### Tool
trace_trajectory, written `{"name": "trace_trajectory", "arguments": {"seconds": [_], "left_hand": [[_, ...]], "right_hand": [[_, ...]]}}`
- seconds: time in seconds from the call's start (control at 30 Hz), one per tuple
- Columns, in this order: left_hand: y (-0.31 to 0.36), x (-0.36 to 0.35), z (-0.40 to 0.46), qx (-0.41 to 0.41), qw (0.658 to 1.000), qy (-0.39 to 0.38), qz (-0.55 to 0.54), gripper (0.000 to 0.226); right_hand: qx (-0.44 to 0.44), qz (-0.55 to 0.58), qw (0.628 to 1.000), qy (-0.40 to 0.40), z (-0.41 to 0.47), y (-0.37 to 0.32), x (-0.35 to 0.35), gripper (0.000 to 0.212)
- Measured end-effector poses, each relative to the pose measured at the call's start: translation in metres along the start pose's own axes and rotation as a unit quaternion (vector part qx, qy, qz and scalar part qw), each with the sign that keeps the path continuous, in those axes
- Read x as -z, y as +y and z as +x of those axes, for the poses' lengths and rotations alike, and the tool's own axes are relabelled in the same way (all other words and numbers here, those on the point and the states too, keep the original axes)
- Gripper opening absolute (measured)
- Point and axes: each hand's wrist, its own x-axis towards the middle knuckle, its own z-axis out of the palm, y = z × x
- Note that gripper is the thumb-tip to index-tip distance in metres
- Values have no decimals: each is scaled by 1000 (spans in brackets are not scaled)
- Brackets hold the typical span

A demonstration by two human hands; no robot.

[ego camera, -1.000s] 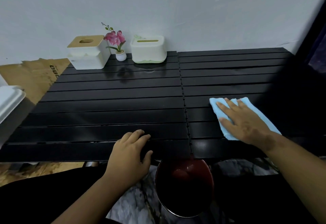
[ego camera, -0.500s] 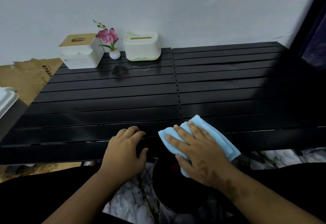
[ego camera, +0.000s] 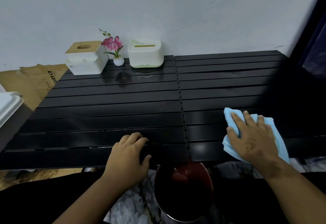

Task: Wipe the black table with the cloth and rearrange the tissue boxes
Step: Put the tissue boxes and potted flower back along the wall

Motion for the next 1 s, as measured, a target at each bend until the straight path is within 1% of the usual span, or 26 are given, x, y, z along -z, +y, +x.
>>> {"name": "trace_trajectory", "arguments": {"seconds": [0.1,0.17,0.23,0.3,0.37,0.5,0.67,0.77,0.9,1.0], "left_hand": [[-4,12,8,3,999,-6,-48,46],[-11,24,21,9,997,9,-79,42],[-23,36,41,19,995,31,-92,37],[-38,48,69,40,993,45,-97,34],[-53,57,101,62,991,49,-108,34],[-80,69,176,99,985,51,-134,43],[-107,71,278,129,980,40,-146,63],[-115,70,328,133,978,36,-158,69],[-123,64,377,148,973,25,-173,79],[-128,59,403,167,967,12,-190,83]], "right_hand": [[6,20,999,33,6,-9,8,71],[49,82,994,62,15,-25,19,69],[91,165,979,75,30,-48,34,62],[125,215,966,69,55,-76,46,60],[132,261,956,38,86,-105,50,60],[121,340,932,-18,159,-163,51,64],[152,332,930,-41,240,-223,46,79],[154,352,922,-48,277,-247,37,84],[150,395,906,-11,312,-270,19,92],[145,402,904,5,331,-286,9,95]]}}
